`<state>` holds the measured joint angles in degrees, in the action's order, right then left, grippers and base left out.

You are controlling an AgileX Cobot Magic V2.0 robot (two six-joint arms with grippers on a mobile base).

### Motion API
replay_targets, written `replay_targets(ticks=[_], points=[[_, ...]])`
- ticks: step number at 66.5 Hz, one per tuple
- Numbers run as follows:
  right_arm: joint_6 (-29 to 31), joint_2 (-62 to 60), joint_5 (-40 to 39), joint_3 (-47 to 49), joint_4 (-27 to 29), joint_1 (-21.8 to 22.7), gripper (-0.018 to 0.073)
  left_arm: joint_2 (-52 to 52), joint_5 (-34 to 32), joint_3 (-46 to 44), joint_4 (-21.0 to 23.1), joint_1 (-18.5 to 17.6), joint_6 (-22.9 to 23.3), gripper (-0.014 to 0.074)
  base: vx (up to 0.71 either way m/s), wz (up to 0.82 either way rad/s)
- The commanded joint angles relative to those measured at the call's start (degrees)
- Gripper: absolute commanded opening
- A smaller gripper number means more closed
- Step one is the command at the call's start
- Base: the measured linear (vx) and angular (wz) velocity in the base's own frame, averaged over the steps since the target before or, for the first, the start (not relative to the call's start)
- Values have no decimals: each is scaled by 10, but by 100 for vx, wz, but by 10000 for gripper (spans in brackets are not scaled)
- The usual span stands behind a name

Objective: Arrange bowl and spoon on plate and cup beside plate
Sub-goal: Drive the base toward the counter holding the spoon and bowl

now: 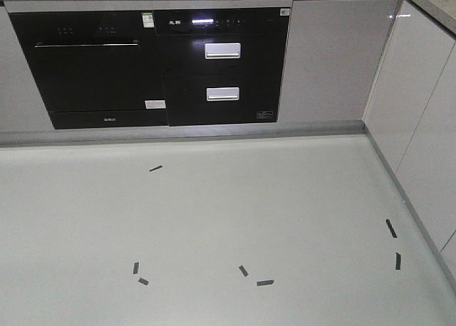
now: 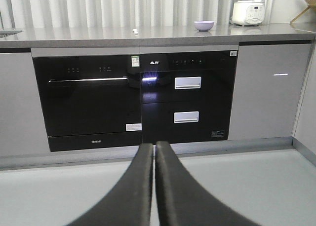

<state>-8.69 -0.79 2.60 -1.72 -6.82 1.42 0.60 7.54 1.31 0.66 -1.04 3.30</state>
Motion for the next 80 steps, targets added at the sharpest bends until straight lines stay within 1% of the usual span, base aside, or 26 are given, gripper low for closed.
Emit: replay_targets(ticks=[1, 80], points=[[3, -3, -41, -4, -5, -1, -6, 8, -38, -10, 2, -4, 1, -6, 0, 0], [3, -3, -41, -4, -5, -1, -6, 8, -38, -10, 2, -4, 1, -6, 1, 1]])
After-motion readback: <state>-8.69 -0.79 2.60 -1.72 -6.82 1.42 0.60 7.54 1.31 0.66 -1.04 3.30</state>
